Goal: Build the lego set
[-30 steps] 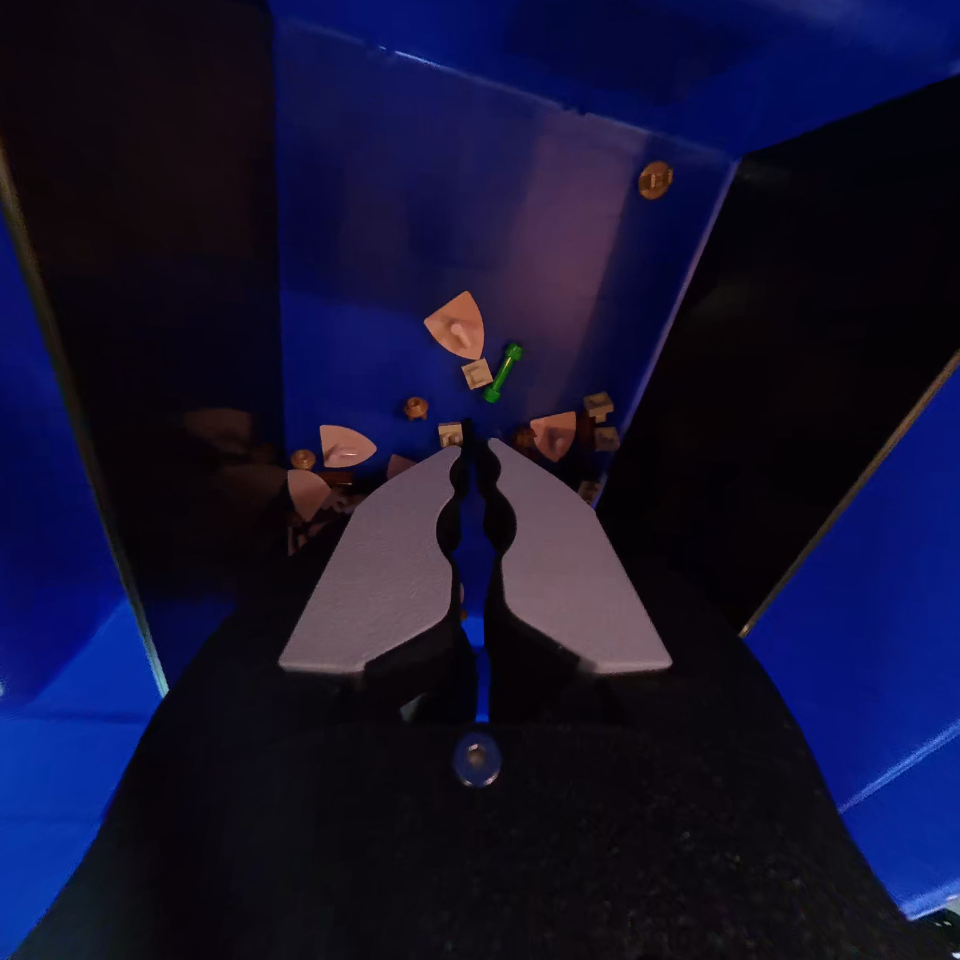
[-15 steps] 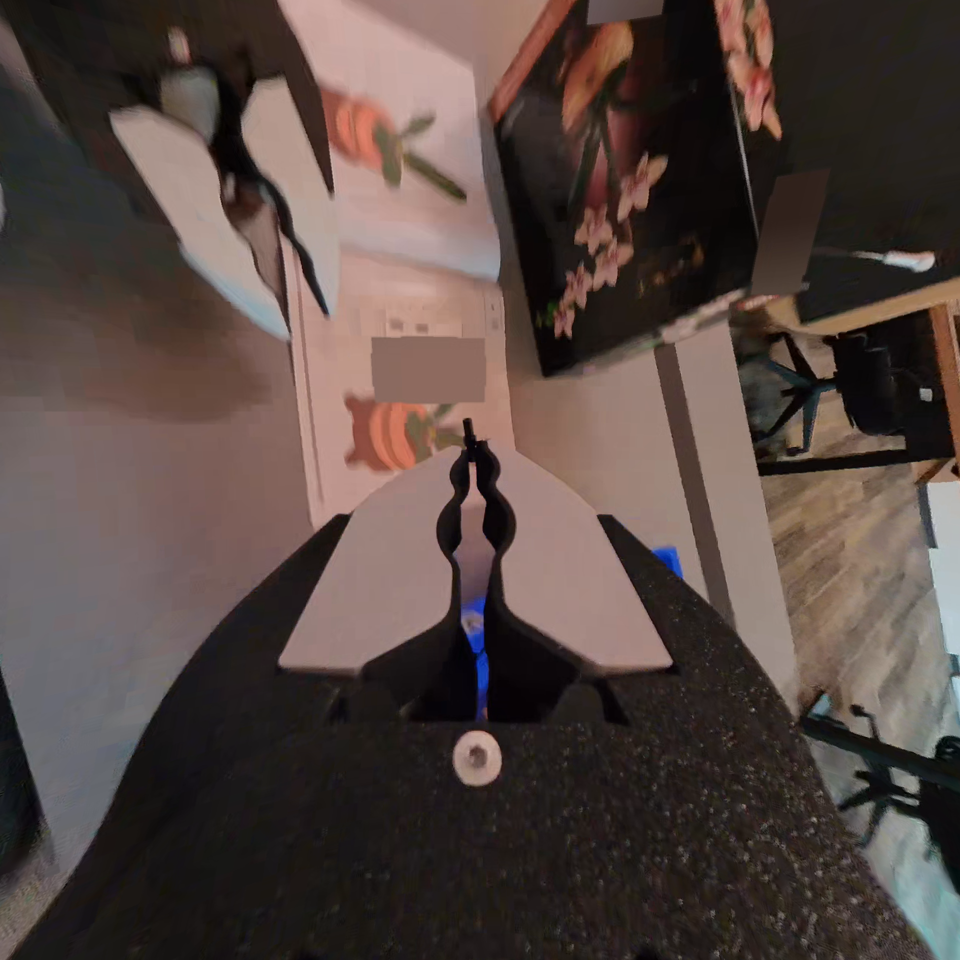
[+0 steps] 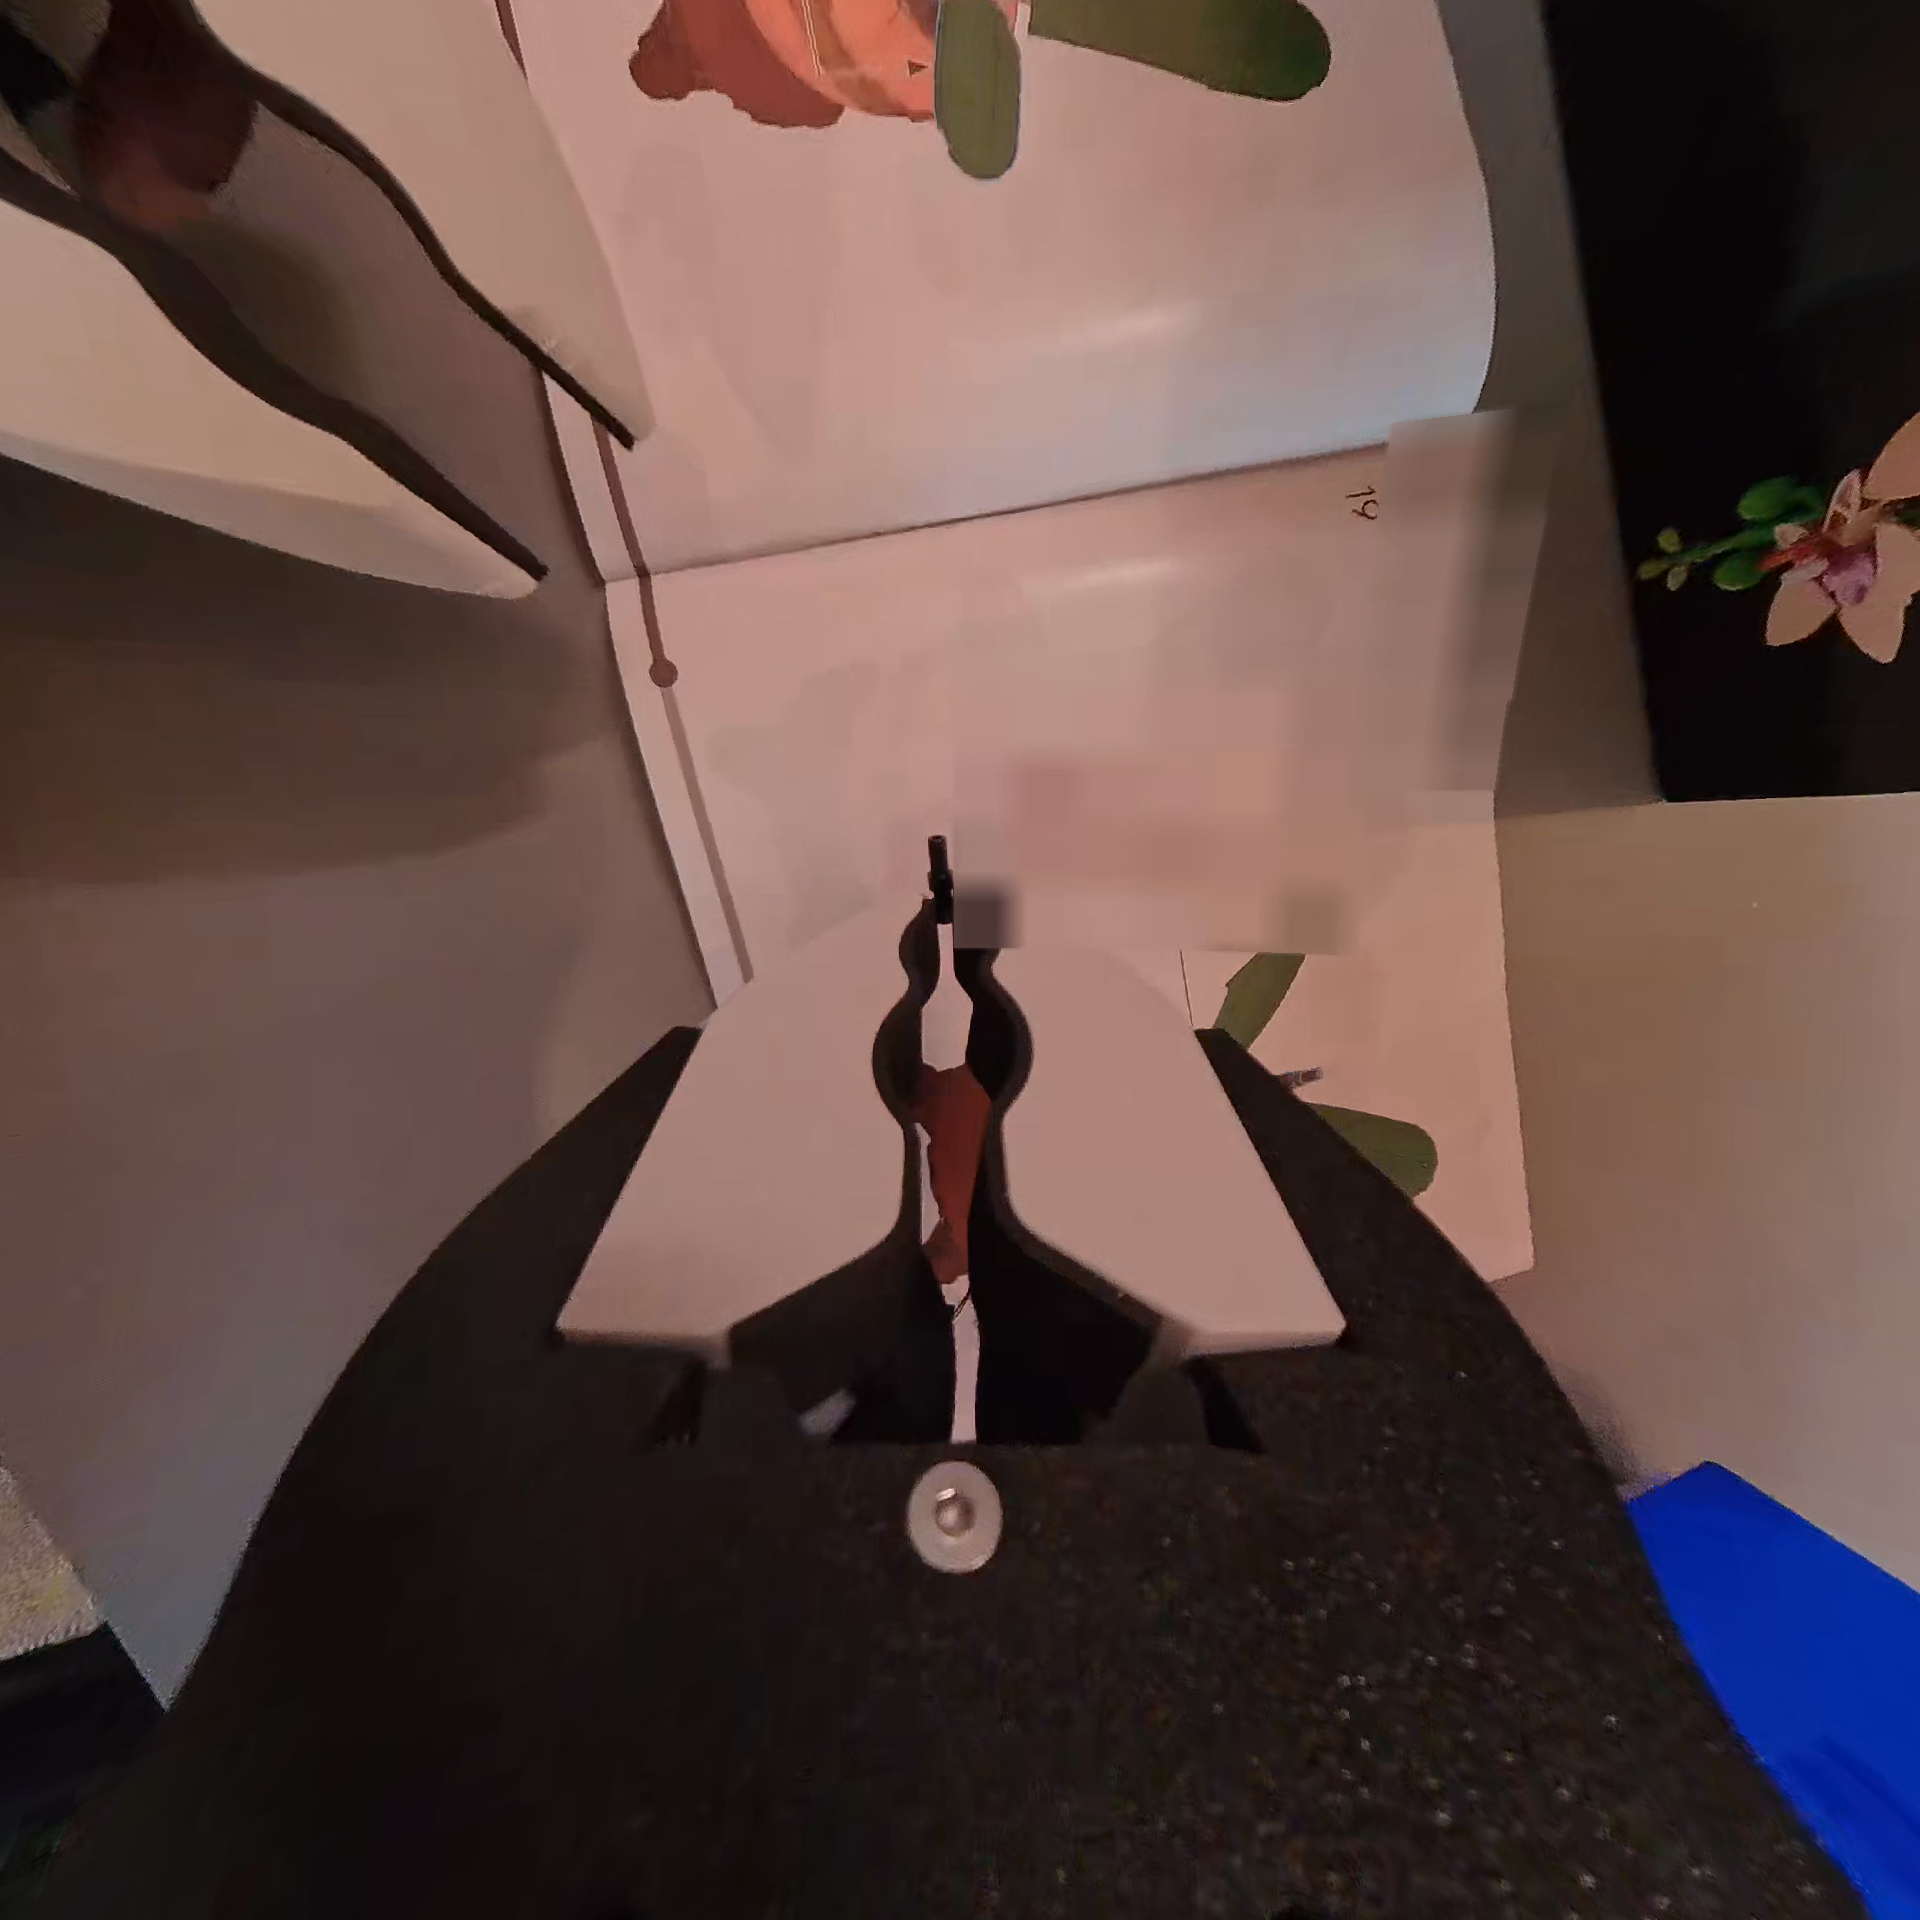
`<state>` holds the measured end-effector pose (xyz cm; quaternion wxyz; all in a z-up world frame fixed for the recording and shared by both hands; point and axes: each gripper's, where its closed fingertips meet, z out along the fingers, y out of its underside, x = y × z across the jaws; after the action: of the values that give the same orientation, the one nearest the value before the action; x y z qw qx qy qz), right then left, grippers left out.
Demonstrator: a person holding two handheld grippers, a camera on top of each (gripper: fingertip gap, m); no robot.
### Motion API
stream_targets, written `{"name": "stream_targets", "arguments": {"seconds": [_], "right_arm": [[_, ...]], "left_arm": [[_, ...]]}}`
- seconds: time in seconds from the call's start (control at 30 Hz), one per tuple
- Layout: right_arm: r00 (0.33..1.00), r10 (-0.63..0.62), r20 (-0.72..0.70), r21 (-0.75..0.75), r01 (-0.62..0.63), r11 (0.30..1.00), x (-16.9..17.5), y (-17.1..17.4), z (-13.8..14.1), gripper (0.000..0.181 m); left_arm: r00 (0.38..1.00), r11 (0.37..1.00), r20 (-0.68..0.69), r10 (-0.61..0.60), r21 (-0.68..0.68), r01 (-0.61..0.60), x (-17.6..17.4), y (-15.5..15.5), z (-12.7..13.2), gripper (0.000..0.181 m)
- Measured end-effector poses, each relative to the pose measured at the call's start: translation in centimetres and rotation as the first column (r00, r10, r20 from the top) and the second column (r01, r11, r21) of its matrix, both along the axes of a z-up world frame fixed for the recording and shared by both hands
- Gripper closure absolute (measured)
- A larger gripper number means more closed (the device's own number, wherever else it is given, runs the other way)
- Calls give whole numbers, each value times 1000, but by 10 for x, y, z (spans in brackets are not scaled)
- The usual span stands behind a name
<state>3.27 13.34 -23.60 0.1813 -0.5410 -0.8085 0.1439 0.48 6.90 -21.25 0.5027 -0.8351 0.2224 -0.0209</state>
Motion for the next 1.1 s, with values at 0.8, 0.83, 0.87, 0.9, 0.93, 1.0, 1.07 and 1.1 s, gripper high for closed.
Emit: {"name": "stream_targets", "arguments": {"seconds": [0.8, 0.83, 0.87, 0.9, 0.93, 1.0, 1.07, 1.1], "right_arm": [[961, 271, -57, 141, -261, 955, 20, -2, -19, 173], [962, 266, -56, 133, -257, 957, 20, -1, -19, 172], [963, 261, -59, 128, -253, 959, 20, -1, -19, 170], [964, 258, -65, 123, -249, 961, 20, -2, -18, 168], [964, 258, -72, 117, -248, 962, 21, -2, -18, 167], [964, 251, -85, 103, -242, 965, 21, -4, -18, 165], [966, 238, -98, 99, -228, 969, 21, -3, -17, 164], [967, 230, -112, 95, -220, 971, 20, -2, -15, 164]], "left_arm": [[980, 984, 83, -180, 8, 180, 31, 1, -6, 159], [980, 984, 86, -177, 9, 177, 30, 1, -6, 159], [980, 985, 90, -175, 11, 175, 30, 2, -6, 159], [980, 985, 93, -174, 14, 174, 30, 2, -5, 159], [980, 985, 94, -174, 16, 173, 29, 2, -5, 159], [981, 985, 90, -173, 18, 173, 29, 2, -5, 158], [981, 985, 82, -174, 16, 173, 29, 2, -5, 158], [982, 985, 77, -172, 16, 172, 29, 2, -6, 158]]}}
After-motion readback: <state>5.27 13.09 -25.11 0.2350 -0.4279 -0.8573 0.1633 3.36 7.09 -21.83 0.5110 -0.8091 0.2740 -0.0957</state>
